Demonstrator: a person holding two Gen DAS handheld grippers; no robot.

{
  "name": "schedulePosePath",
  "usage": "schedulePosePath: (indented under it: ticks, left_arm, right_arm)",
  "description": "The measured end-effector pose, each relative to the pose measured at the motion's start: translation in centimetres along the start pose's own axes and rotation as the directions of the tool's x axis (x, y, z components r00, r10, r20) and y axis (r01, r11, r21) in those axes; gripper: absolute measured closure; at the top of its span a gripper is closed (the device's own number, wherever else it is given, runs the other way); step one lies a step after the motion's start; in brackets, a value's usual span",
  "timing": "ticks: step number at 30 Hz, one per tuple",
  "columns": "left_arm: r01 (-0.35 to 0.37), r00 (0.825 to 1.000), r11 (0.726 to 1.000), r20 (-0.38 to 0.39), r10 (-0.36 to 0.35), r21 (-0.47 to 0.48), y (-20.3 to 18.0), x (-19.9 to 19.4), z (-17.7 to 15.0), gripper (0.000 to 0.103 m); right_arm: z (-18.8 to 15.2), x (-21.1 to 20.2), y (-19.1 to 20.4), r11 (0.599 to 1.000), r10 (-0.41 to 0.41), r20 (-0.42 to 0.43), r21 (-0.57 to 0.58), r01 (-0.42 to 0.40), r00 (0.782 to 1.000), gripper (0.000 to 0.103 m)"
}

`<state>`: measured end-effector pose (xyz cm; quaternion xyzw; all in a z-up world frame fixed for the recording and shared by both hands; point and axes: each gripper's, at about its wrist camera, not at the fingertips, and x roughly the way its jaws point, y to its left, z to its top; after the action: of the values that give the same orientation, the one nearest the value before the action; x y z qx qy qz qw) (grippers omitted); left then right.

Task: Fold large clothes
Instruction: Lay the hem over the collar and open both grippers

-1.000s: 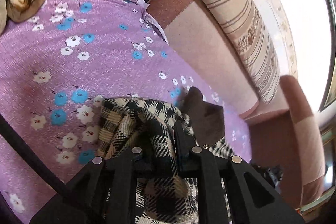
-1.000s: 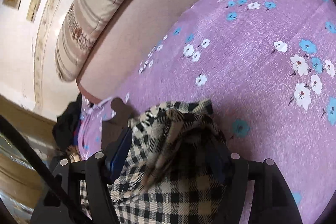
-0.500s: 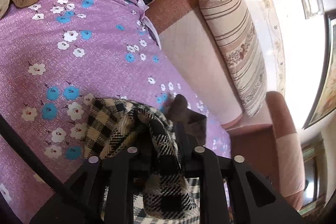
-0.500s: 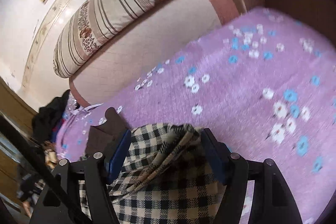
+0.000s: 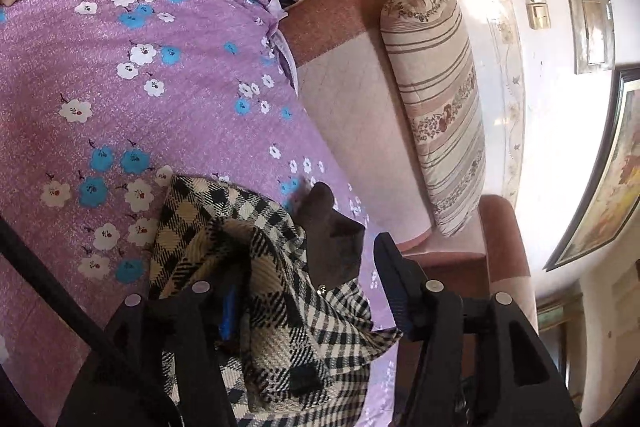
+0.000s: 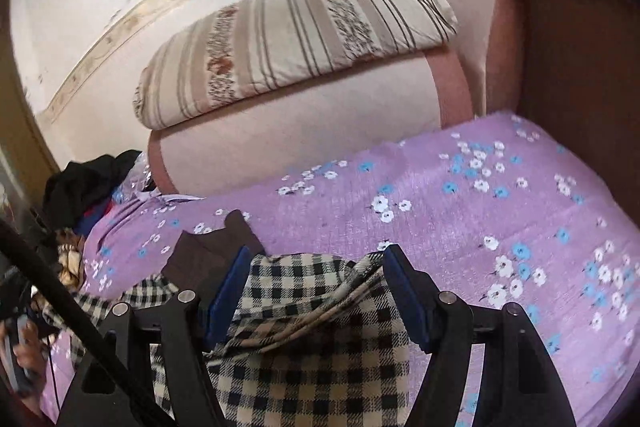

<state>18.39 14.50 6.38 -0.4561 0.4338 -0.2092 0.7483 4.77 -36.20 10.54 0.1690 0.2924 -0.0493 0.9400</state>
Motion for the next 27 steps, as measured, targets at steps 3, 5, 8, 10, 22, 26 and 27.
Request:
schedulePosePath:
  ticks: [3,5,8,10,22,26,27]
  left_arm:
    - [-0.013,1.000,1.000,0.000,0.013,0.027,-0.7,-0.2,-0.3,0.041]
    - [-0.053,0.999,0.996,0.005,0.053,0.072,-1.3,-0.1,-0.7,0.041]
    - [-0.124,0.992,0.985,0.006,0.124,0.122,-1.9,0.5,-1.1,0.040]
    - [-0.145,0.989,0.978,0.001,0.147,0.147,-2.0,0.8,-1.3,0.037]
    - [-0.173,0.985,0.957,0.017,0.174,0.233,-0.6,-4.5,-0.9,0.027]
    - [-0.202,0.979,0.960,0.054,0.195,0.193,1.3,-6.8,-0.2,0.026]
    - [-0.204,0.979,0.961,0.056,0.196,0.185,1.6,-7.1,-0.1,0.026]
  right_arm:
    - [-1.0,-0.6,1.4,0.993,0.105,-0.063,-0.047,-0.108,0.992,0.031]
    - [-2.6,-0.5,3.1,0.972,0.201,-0.158,-0.091,-0.217,0.967,0.043]
    - [-6.3,-0.1,6.8,0.923,0.293,-0.317,-0.153,-0.354,0.902,0.053]
    - [-9.1,0.8,9.8,0.888,0.304,-0.417,-0.201,-0.414,0.856,0.054]
    - [-6.7,15.4,21.0,0.937,0.072,-0.424,-0.281,-0.207,0.903,0.054]
    - [-4.7,19.2,22.3,0.962,-0.035,-0.409,-0.261,-0.080,0.912,0.054]
    - [-4.3,19.3,22.4,0.964,-0.042,-0.403,-0.255,-0.068,0.914,0.054]
